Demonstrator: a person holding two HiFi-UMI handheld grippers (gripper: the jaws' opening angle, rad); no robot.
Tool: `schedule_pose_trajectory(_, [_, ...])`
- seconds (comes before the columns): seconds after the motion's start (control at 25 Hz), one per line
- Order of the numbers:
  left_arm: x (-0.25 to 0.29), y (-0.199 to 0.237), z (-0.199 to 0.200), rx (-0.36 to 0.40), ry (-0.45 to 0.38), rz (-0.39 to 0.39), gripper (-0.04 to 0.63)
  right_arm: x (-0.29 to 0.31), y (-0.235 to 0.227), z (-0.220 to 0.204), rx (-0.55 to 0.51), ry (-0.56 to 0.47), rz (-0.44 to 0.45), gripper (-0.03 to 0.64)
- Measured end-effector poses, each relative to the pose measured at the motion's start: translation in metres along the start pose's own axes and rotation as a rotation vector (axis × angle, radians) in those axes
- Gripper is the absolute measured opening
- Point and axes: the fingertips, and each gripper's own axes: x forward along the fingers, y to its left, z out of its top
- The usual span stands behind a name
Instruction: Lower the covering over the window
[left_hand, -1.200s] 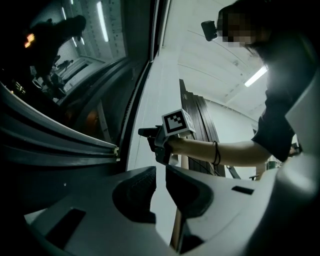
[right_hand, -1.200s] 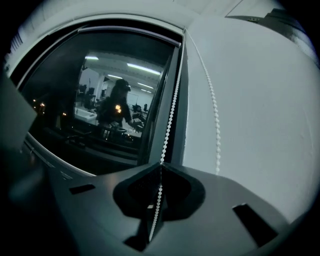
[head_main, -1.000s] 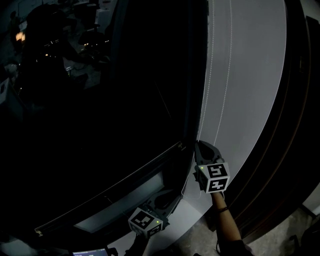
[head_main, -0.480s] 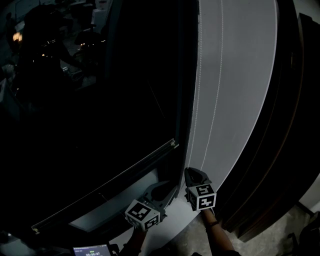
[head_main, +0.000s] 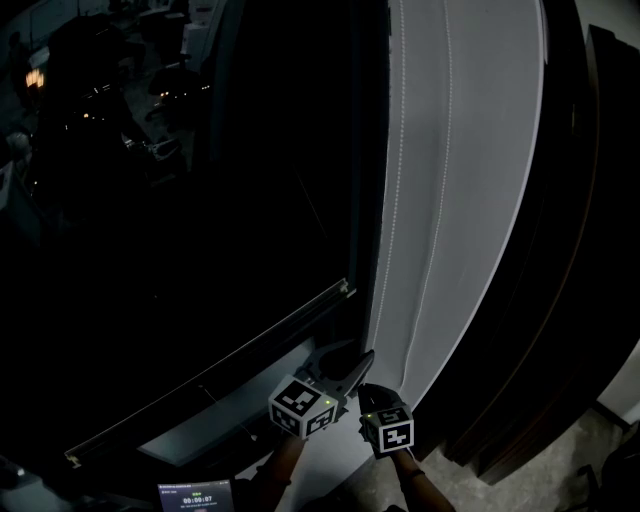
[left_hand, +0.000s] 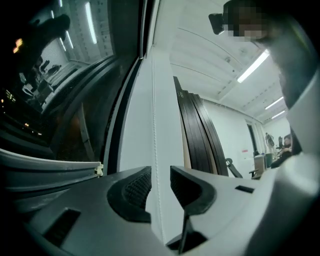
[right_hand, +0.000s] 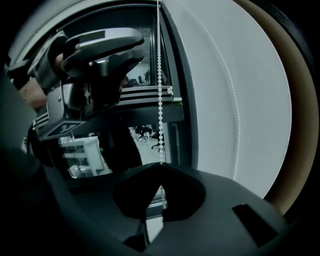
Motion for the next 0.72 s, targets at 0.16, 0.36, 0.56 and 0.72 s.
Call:
schedule_pose_trajectory(0.16, [0.013, -0.003, 0.015, -0.003, -0.037, -0.022, 0.103, -0.002, 0.002, -0.002, 0.016, -0.002, 0.002, 0.012])
schedule_pose_trajectory(0.36, [0.025, 0.001, 0.022, -0.02, -0.063, -0.022, 0.101, -0.006, 0.005, 0.0, 0.026, -0.018, -0.006, 0.012])
schedule_pose_trajectory(0.56, [0.025, 0.0, 0.021, -0.024, -0.083, -0.034, 0.009, -0.009, 0.004, -0.001, 0.037, -0.029, -0.009, 0.012])
schedule_pose_trajectory(0.72, [0.02, -0.003, 0.028, -0.074, -0.142, -0.036, 0.006, -0.015, 0.007, 0.001, 0.004, -0.027, 0.003, 0.012])
